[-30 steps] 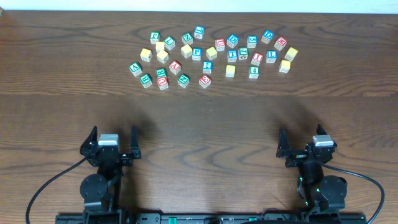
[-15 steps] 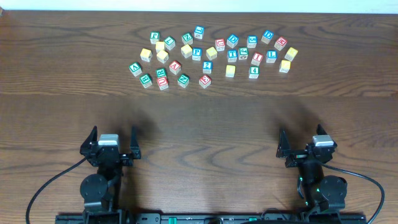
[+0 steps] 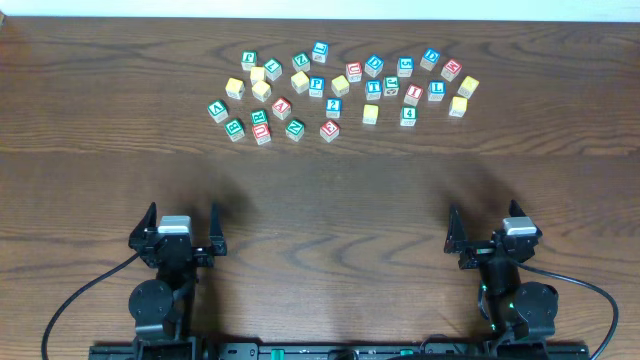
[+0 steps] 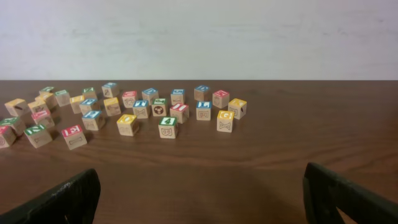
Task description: Spell out CORL
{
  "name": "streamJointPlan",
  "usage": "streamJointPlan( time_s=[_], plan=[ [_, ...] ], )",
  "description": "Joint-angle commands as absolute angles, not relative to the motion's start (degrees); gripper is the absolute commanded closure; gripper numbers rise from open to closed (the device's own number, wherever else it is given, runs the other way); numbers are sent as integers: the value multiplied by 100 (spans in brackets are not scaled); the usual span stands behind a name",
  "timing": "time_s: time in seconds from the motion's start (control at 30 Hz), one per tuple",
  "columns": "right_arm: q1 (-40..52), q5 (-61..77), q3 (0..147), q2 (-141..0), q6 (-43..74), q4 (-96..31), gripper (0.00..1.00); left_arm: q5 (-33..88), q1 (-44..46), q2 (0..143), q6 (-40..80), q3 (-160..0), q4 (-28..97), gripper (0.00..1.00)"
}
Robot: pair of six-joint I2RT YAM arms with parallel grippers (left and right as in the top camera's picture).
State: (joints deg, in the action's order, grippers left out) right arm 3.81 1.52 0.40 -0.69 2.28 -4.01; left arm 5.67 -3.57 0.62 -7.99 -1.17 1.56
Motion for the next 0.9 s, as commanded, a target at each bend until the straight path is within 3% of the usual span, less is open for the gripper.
streamJointPlan(
  time_s=[0.0,0.87],
  plan=[
    [342,161,32,-45,161,-414,1,600,-336,23,-878,-23,344,2],
    [342,-263,34,-45,-143,-30,1,425,-342,23,-899,-23,360,3]
  ],
)
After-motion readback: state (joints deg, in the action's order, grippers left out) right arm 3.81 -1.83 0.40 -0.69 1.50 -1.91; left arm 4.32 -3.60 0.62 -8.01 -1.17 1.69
